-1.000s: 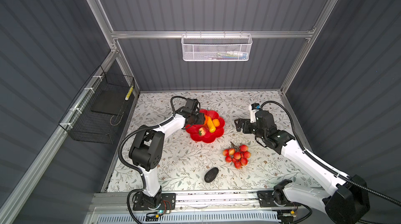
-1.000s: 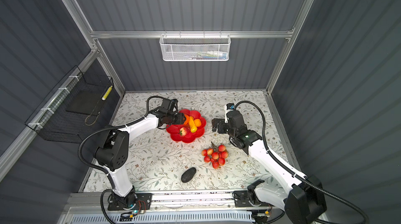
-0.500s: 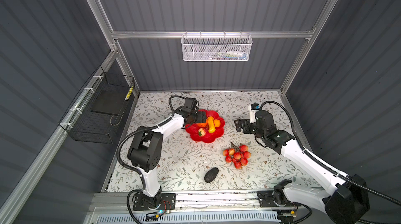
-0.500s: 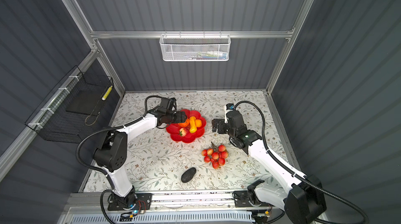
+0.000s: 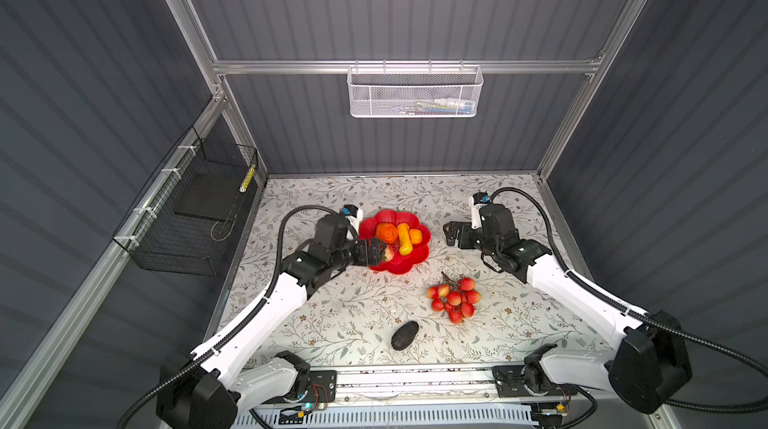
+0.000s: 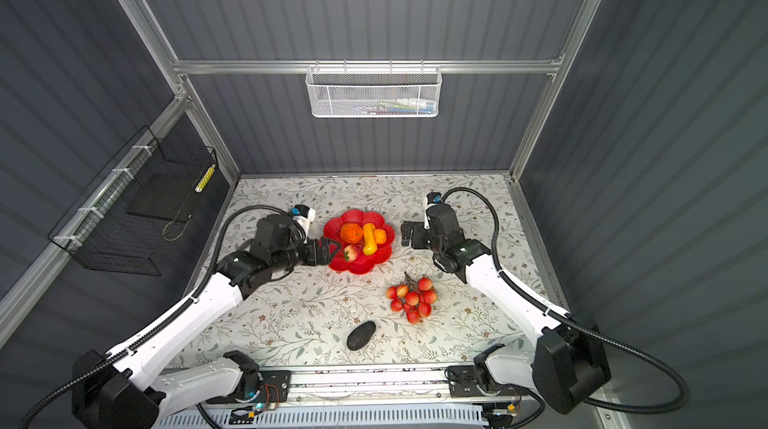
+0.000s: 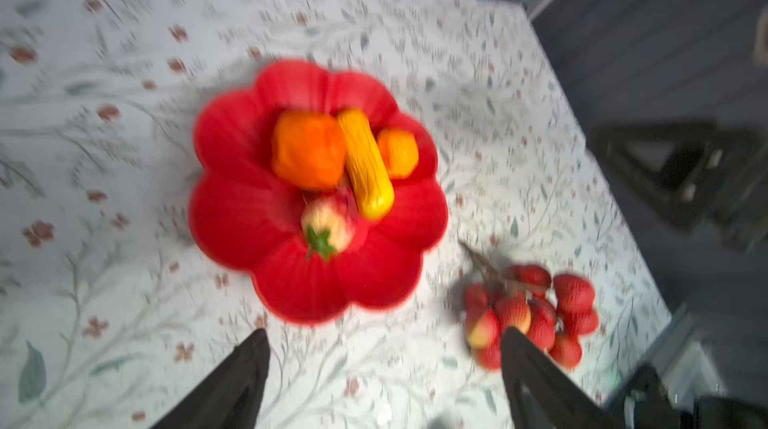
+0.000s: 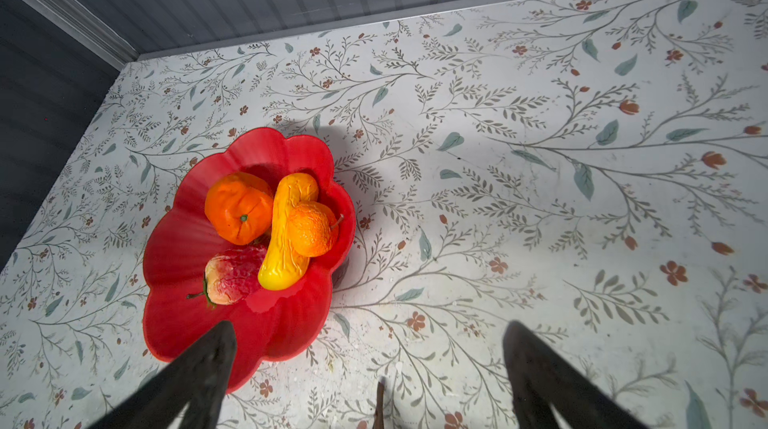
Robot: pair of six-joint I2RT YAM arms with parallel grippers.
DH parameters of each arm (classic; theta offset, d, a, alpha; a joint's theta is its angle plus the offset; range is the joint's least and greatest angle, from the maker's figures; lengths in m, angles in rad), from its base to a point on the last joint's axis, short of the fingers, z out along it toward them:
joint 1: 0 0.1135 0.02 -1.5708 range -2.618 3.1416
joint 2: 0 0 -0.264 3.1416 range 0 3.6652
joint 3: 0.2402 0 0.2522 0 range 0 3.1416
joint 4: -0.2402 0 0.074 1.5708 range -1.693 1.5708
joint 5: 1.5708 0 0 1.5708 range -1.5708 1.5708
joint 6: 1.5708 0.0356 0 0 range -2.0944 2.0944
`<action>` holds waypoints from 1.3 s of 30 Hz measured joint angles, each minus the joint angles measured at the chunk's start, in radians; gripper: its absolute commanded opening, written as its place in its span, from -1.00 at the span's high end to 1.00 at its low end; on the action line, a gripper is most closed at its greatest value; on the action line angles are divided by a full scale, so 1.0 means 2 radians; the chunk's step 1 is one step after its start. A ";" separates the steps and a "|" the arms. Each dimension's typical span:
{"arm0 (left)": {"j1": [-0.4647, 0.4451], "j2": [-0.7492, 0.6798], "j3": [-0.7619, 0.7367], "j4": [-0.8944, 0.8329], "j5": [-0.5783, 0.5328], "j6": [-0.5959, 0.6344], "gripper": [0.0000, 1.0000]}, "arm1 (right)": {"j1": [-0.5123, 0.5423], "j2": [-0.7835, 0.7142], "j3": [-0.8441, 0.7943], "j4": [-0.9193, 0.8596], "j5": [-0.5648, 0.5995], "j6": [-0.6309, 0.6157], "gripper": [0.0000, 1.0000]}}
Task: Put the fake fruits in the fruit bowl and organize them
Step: 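Grasp the dark avocado with the left gripper, then place the avocado in the red bowl with the left gripper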
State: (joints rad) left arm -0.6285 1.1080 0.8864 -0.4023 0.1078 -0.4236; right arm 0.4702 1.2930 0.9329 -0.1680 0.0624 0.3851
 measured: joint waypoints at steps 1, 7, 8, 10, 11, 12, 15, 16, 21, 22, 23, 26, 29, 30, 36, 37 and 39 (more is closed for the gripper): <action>-0.026 -0.005 -0.009 -0.013 -0.001 -0.005 -0.74 | 0.000 0.007 0.006 0.002 -0.002 0.000 -0.98; -0.151 -0.010 -0.045 -0.042 -0.027 -0.041 -0.74 | -0.001 0.030 0.015 0.023 -0.009 0.014 -0.98; -0.166 -0.007 -0.047 -0.044 -0.031 -0.046 -0.74 | -0.001 0.032 0.015 0.024 -0.010 0.016 -0.98; -0.200 0.008 -0.049 -0.043 -0.041 -0.057 -0.74 | -0.001 0.035 0.015 0.027 -0.013 0.021 -0.98; -0.218 0.021 -0.049 -0.040 -0.046 -0.062 -0.74 | -0.001 0.035 0.014 0.028 -0.015 0.022 -0.98; -0.235 0.035 -0.049 -0.037 -0.052 -0.067 -0.74 | -0.001 0.035 0.014 0.029 -0.015 0.023 -0.98; -0.280 0.087 -0.048 -0.030 -0.067 -0.077 -0.74 | -0.001 0.034 0.013 0.031 -0.017 0.025 -0.98; -0.293 0.105 -0.047 -0.029 -0.071 -0.080 -0.74 | -0.001 0.034 0.012 0.032 -0.017 0.025 -0.98; -0.336 0.179 -0.031 -0.033 -0.090 -0.093 -0.68 | -0.002 0.022 0.002 0.032 -0.015 0.025 -0.98; -0.338 0.186 -0.028 -0.035 -0.094 -0.095 -0.63 | -0.002 0.020 0.000 0.032 -0.015 0.025 -0.98; -0.340 0.194 -0.025 -0.038 -0.100 -0.096 -0.53 | -0.002 0.018 0.000 0.032 -0.015 0.025 -0.98; -0.340 0.204 -0.022 -0.042 -0.113 -0.101 -0.20 | -0.003 0.015 -0.003 0.034 -0.015 0.025 -0.98; -0.340 0.206 -0.022 -0.047 -0.126 -0.106 0.05 | -0.003 0.014 -0.005 0.035 -0.015 0.025 -0.98; -0.340 0.206 -0.021 -0.048 -0.131 -0.108 0.10 | -0.003 0.014 -0.006 0.035 -0.015 0.025 -0.98; -0.340 0.181 -0.019 -0.073 -0.170 -0.112 0.20 | -0.004 0.012 -0.009 0.035 -0.015 0.025 -0.98; -0.339 0.166 -0.017 -0.081 -0.178 -0.112 0.19 | -0.004 0.011 -0.009 0.035 -0.015 0.025 -0.98; -0.327 0.118 -0.008 -0.100 -0.196 -0.108 0.18 | -0.005 0.010 -0.009 0.035 -0.015 0.024 -0.98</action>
State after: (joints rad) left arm -1.2819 1.3437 0.8703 -0.6018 -0.2832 -0.6395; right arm 0.4610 1.3125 0.9142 -0.0975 0.0322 0.4339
